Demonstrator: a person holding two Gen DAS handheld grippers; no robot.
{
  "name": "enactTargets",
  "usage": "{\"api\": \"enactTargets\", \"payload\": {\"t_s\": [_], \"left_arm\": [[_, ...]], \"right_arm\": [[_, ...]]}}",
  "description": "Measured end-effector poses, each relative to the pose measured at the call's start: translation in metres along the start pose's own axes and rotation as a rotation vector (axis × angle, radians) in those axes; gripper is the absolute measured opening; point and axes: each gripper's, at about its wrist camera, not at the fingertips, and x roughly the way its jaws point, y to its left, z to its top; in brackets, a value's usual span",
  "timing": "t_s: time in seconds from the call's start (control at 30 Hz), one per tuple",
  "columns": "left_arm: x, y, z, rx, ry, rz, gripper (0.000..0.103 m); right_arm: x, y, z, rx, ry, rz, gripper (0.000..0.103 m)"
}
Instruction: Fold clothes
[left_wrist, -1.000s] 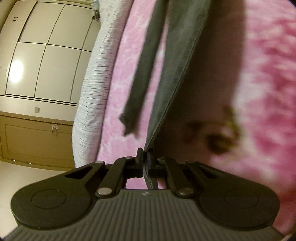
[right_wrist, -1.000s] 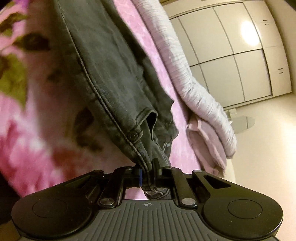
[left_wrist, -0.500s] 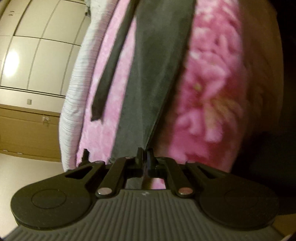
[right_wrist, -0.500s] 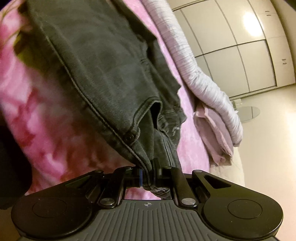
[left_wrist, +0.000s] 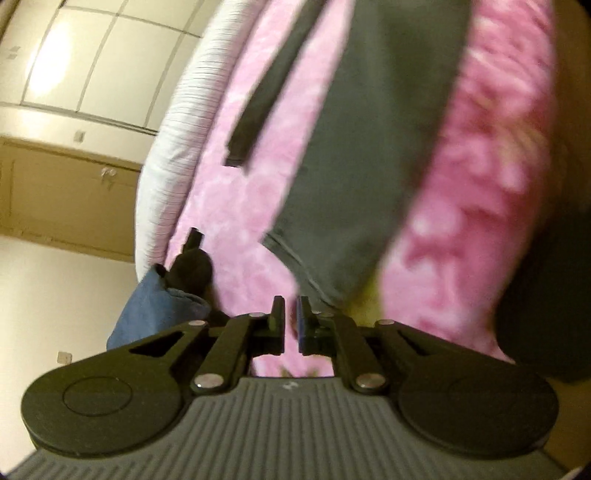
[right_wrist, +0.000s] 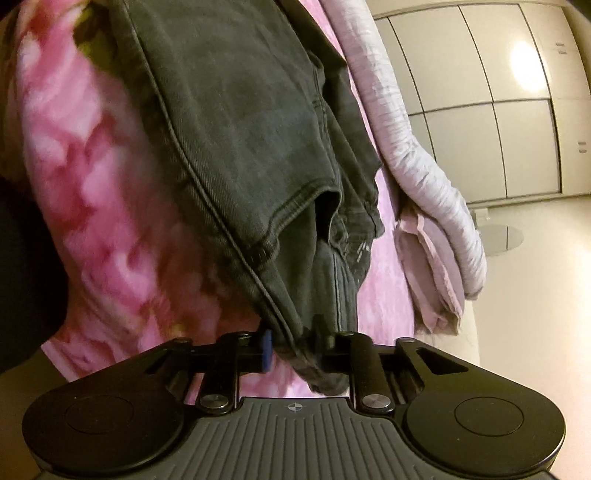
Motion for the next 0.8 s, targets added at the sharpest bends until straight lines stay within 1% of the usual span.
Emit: {"api": "enactTargets", "payload": {"t_s": [0.03,0.07,0.1,0.13,0.2,0.3,0.37,0.47,0.6,0.7,0.8], "left_arm": [[0.005,0.006,0.005,-0.015,-0.008,0.002,0.010],[0.010,0.012,0.012,-0.024,-0.021,0.007,0.016],[0.014,0.017,0.020,-0.033,-0.038,0.004,0.022],[0.019,0.022,0.028,-0.041,-0.054,0.001,0.025],[0.031,0.035,0.045,-0.071,-0.086,-0.011,0.031],[0.058,0.059,0.072,-0.132,-0.132,-0.035,0.037],[0.076,0.070,0.089,-0.141,-0.151,-0.033,0.038],[0.124,0.081,0.118,-0.085,-0.158,-0.022,0.038],[0.191,0.095,0.154,0.013,-0.155,-0.019,0.039],[0.238,0.107,0.176,0.063,-0.155,-0.074,0.040],[0.263,0.115,0.187,0.085,-0.152,-0.174,0.040]], "right_arm": [[-0.002,0.001,-0.002,0.009,0.004,0.001,0.027],[-0.004,0.001,-0.005,0.016,0.015,-0.006,0.034],[-0.005,0.000,-0.007,0.028,0.039,-0.021,0.038],[-0.005,-0.001,-0.010,0.046,0.068,-0.035,0.042],[-0.008,-0.016,-0.015,0.125,0.094,-0.047,0.043],[-0.012,-0.044,-0.023,0.267,0.116,-0.059,0.043],[-0.013,-0.063,-0.018,0.347,0.093,-0.062,0.043],[-0.009,-0.086,0.008,0.408,0.013,-0.055,0.043],[0.023,-0.107,0.058,0.372,-0.076,-0.029,0.044],[0.051,-0.120,0.096,0.341,-0.126,-0.006,0.045],[0.079,-0.129,0.126,0.347,-0.152,0.036,0.045]]}}
